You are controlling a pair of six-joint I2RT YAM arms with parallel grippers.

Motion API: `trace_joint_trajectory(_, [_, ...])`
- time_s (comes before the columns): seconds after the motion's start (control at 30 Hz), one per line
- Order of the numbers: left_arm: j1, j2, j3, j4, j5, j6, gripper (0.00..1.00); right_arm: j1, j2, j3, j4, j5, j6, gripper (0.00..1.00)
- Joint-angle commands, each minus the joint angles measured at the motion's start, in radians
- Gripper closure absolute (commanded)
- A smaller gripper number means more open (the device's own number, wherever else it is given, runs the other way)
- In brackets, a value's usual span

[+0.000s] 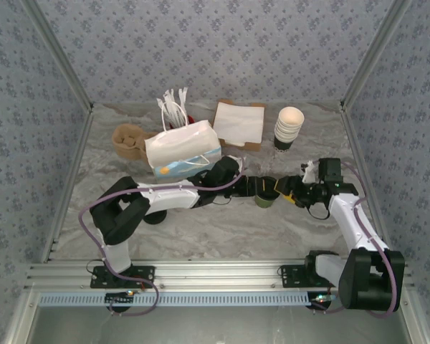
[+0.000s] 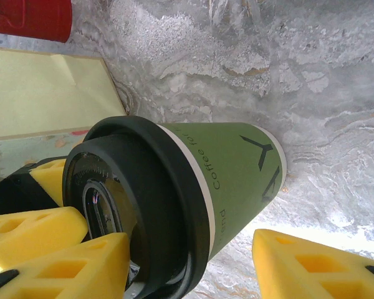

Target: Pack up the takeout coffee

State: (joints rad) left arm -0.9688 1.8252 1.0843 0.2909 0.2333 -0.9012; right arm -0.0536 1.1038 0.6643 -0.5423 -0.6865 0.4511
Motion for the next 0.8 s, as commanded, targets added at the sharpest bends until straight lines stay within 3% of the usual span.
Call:
trace_joint_trajectory(0.0, [-0.002, 0.059, -0.082, -0.109, -0.012, -0.014, 0.46, 0.013, 0.005, 0.021, -0.031, 0.025, -0.007, 0.42])
trace_joint_trajectory(0.57, [0.005, 0.098, -0.074, -0.112, 0.001, -0.008, 0.48, 0.021, 0.071, 0.036, -0.001, 0.044, -0.004, 0.42])
trace_joint_trajectory(0.77, [0.002, 0.039, -0.034, -0.178, -0.012, 0.049, 0.39, 0.017, 0.071, 0.082, -0.021, 0.033, 0.009, 0.42])
